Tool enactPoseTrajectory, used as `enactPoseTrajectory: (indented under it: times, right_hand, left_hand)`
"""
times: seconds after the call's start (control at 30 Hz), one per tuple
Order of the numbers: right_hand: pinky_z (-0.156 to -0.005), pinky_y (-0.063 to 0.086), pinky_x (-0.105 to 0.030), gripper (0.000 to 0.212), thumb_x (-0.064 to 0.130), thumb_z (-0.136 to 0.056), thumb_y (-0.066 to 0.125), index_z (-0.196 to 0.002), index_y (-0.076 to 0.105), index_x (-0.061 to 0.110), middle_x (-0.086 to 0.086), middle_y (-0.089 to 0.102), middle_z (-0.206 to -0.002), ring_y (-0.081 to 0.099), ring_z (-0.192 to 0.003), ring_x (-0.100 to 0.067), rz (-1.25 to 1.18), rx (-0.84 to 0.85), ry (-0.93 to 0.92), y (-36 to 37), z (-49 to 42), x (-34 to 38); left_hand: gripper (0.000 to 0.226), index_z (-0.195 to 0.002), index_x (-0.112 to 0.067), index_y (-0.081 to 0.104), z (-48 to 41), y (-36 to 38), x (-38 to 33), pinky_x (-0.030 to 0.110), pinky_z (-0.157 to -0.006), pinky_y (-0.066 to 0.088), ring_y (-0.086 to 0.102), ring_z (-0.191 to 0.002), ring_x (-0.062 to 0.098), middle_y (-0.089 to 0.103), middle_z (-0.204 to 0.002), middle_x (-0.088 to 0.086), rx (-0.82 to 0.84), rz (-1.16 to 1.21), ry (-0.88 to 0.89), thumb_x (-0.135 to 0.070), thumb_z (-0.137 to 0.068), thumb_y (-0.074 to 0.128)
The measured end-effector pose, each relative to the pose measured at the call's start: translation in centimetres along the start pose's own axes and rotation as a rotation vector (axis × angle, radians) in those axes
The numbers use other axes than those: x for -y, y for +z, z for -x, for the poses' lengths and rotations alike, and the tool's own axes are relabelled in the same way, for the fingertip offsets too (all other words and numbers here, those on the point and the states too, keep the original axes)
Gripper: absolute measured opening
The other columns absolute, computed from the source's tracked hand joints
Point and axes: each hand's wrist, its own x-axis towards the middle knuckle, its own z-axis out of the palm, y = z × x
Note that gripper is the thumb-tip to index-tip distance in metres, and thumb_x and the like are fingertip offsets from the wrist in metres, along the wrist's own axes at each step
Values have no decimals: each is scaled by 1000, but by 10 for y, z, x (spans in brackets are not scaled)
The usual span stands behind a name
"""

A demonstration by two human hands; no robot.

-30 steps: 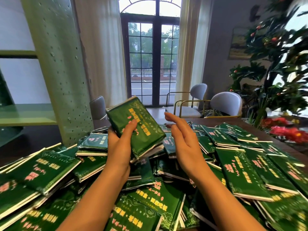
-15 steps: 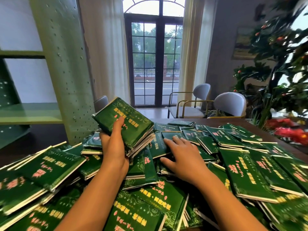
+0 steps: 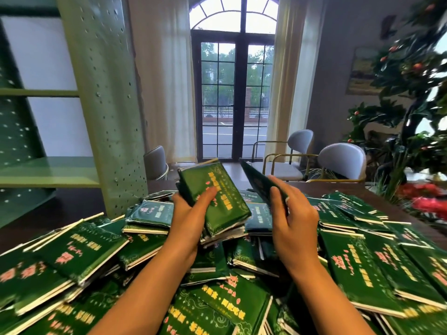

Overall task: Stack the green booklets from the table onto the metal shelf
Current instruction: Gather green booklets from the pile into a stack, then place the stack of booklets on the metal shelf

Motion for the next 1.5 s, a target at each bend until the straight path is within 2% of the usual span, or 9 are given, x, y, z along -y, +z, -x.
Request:
enactPoseTrajectory:
  times: [0.23,0.37,0.63,0.83,0.97,1.1,1.2,1.37,1.5]
  right_hand:
    - [-103,40,-35,41,34,-99,38,-128,57,12,-1,58,-129,47,-127,-17,-106,189,-243,4,-6,22]
    - [-113,19,-24,52,47,-92,36,-140,39,26,8,40,-146,26,-141,-9,-116,493,-218,3,-14,48]
    - [-117,15,-26,58,55,-90,22,-140,39,30,16,33,-150,15,-142,2,-224,697,-205,-1,-10,83]
    - [-106,28,-15,40,27,-93,37,-125,57,16,11,50,-132,40,-127,-2,-409,640,-239,6,-3,105]
    - [-99,29,-8,40,9,-88,44,-126,45,21,12,43,-122,39,-119,5,-481,625,-120,11,3,127]
    - [-107,34,-26,63,21,-94,53,-146,21,35,20,39,-135,42,-125,0,-616,729,244,26,7,152]
    - [-102,46,-37,80,40,-81,66,-147,22,36,4,51,-137,60,-114,-13,-863,832,548,41,10,166]
    - [-83,55,-29,36,25,-94,54,-129,49,27,0,71,-109,69,-96,-14,-1020,948,604,63,22,194]
    - [-81,56,-27,32,19,-95,53,-126,50,26,1,70,-110,68,-98,-15,-1048,945,546,83,29,216]
  left_hand:
    - [75,-126,-19,51,2,12,-19,46,-87,56,71,-93,24,72,-107,8,109,-91,-41,-47,-62,79]
    - [53,-131,-18,48,10,6,-30,46,-85,56,70,-97,26,69,-114,9,66,4,-40,-48,-89,59]
    - [123,-146,-27,35,39,-17,-50,45,-83,57,69,-101,26,66,-122,9,82,114,-126,-77,-41,76]
    - [57,-120,-11,63,67,-43,-65,34,-58,57,68,-73,26,68,-95,15,148,205,-143,-41,-72,69]
    - [76,-130,-5,54,78,-71,-71,37,-62,57,70,-85,33,68,-112,22,43,149,-113,-31,-62,79]
    - [79,-130,-9,52,90,-98,-82,43,-76,59,69,-98,34,69,-111,19,-7,52,1,-35,-61,79]
    - [96,-130,-14,48,100,-116,-91,44,-81,57,70,-95,31,70,-110,16,-41,-16,83,-42,-44,80]
    - [77,-127,-13,45,118,-148,-106,38,-81,56,70,-90,23,69,-108,12,-44,-109,124,-33,-60,77]
    - [50,-128,-17,48,122,-178,-114,40,-89,54,69,-97,21,70,-111,7,-83,-189,143,-30,-82,66]
